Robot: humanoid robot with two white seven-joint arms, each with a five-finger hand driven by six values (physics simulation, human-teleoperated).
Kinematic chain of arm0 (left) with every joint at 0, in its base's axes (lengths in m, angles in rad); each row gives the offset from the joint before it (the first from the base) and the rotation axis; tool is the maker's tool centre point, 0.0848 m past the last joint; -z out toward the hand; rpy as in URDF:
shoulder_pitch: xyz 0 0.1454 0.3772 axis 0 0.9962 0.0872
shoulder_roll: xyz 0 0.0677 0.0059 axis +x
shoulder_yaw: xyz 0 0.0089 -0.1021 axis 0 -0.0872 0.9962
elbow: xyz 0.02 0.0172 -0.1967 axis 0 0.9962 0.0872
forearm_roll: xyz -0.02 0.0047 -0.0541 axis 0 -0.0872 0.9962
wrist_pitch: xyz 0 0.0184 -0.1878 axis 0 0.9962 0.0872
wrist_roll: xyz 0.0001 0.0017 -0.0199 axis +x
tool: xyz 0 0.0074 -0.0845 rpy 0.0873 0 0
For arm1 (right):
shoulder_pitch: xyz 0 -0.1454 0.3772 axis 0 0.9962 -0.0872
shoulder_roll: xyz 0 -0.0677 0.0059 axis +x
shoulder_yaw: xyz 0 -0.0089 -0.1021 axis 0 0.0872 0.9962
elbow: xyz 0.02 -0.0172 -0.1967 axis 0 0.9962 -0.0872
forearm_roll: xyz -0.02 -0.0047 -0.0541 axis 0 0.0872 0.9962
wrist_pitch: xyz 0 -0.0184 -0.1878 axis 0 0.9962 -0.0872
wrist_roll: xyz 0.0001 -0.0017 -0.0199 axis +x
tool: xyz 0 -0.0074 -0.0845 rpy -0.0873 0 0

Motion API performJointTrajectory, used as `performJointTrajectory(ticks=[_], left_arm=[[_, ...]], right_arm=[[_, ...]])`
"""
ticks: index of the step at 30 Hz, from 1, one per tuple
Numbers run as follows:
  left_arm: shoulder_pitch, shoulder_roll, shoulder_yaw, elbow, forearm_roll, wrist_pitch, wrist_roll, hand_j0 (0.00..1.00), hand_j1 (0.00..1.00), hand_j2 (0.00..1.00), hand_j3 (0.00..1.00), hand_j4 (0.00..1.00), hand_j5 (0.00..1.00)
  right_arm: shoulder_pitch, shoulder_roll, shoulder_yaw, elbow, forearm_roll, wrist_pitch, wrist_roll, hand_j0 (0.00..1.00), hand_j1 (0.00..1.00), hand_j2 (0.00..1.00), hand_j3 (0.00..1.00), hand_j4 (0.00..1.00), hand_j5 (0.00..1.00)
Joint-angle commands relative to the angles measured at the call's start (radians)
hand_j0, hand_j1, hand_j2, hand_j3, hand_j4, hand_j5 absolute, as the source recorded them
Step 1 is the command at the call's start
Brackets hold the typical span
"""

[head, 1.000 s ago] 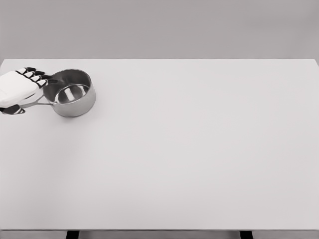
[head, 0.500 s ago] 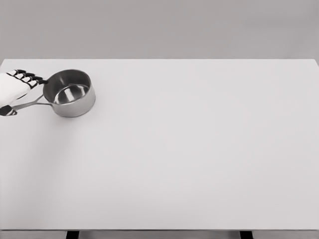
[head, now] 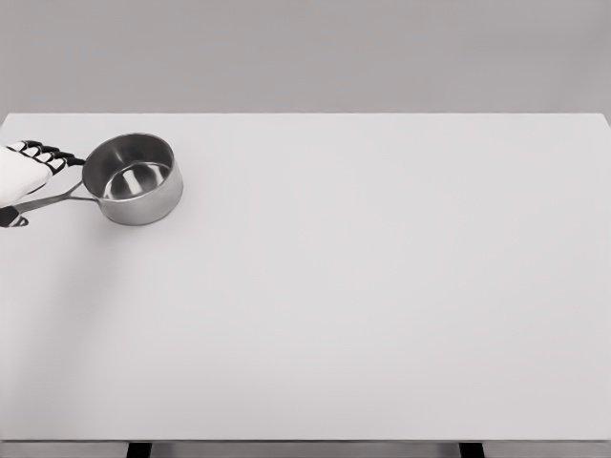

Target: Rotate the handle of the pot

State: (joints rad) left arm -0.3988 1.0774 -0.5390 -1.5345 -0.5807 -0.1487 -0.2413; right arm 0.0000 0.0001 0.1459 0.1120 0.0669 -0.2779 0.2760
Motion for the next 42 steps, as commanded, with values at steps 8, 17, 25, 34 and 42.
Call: performJointTrajectory(ticks=[8, 17, 25, 34, 42], left_arm=[[0.000, -0.005, 0.024, 0.033, -0.001, 0.000, 0.000, 1.00, 1.00, 1.00, 1.00, 1.00, 1.00], [-0.002, -0.022, 0.027, 0.062, -0.001, 0.001, 0.000, 1.00, 1.00, 1.00, 1.00, 1.00, 1.00], [-0.006, -0.051, 0.027, 0.100, -0.005, 0.001, 0.028, 1.00, 1.00, 1.00, 1.00, 1.00, 1.00], [-0.009, -0.060, 0.042, 0.111, -0.016, 0.003, 0.028, 1.00, 1.00, 1.00, 1.00, 1.00, 1.00], [-0.012, -0.062, 0.051, 0.119, -0.059, 0.003, 0.028, 1.00, 1.00, 1.00, 1.00, 1.00, 1.00]], right_arm=[[0.002, 0.000, 0.000, 0.000, 0.001, 0.000, 0.000, 1.00, 1.00, 1.00, 1.00, 1.00, 1.00], [0.000, 0.000, 0.000, 0.000, 0.001, -0.001, 0.002, 1.00, 1.00, 1.00, 1.00, 1.00, 1.00], [0.002, 0.000, 0.000, 0.000, 0.001, 0.000, 0.000, 1.00, 1.00, 1.00, 1.00, 1.00, 1.00], [0.002, 0.000, 0.000, 0.000, 0.001, -0.001, 0.002, 1.00, 1.00, 1.00, 1.00, 1.00, 1.00], [0.002, 0.000, 0.000, 0.000, -0.001, 0.000, 0.000, 1.00, 1.00, 1.00, 1.00, 1.00, 1.00]])
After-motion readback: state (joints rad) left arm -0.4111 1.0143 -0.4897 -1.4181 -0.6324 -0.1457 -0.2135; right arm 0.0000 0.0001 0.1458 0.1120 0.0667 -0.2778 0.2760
